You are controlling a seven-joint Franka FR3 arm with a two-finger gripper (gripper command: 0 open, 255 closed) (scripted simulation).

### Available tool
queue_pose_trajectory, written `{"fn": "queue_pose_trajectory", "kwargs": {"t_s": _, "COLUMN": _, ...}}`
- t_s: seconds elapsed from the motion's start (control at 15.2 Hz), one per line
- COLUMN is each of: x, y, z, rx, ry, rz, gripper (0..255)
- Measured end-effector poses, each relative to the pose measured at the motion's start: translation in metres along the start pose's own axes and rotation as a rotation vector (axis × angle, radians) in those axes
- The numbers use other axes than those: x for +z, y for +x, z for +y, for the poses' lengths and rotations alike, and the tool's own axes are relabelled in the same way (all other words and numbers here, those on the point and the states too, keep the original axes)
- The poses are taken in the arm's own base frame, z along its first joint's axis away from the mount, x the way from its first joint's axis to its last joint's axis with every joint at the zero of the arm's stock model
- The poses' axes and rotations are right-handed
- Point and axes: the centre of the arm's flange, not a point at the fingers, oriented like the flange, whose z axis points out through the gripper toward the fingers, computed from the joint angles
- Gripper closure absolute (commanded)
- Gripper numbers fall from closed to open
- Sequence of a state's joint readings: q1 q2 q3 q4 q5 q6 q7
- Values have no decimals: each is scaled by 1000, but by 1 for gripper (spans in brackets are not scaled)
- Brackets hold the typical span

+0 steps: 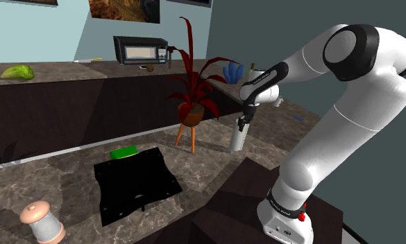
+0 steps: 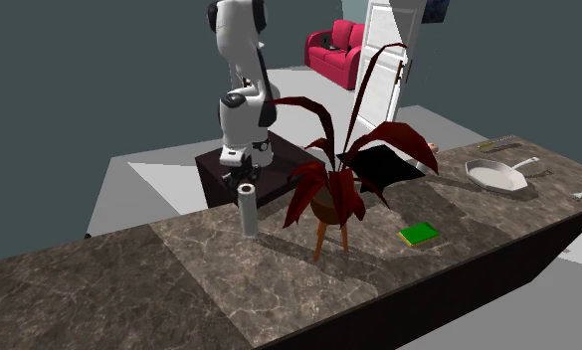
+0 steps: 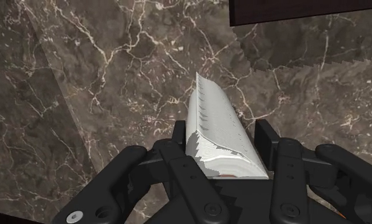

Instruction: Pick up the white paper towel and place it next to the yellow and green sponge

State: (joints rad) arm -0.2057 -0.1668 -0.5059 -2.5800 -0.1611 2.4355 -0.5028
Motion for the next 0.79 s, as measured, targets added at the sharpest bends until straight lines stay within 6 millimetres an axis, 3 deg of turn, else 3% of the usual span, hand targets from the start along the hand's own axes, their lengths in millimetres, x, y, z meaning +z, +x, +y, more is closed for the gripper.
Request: {"fn": "queue_pose_trajectory", "kwargs": {"t_s": 0.79, "x": -62, "y": 0, "z": 1, "rx": 0, "ry": 0, "rz": 0, "gripper": 255}}
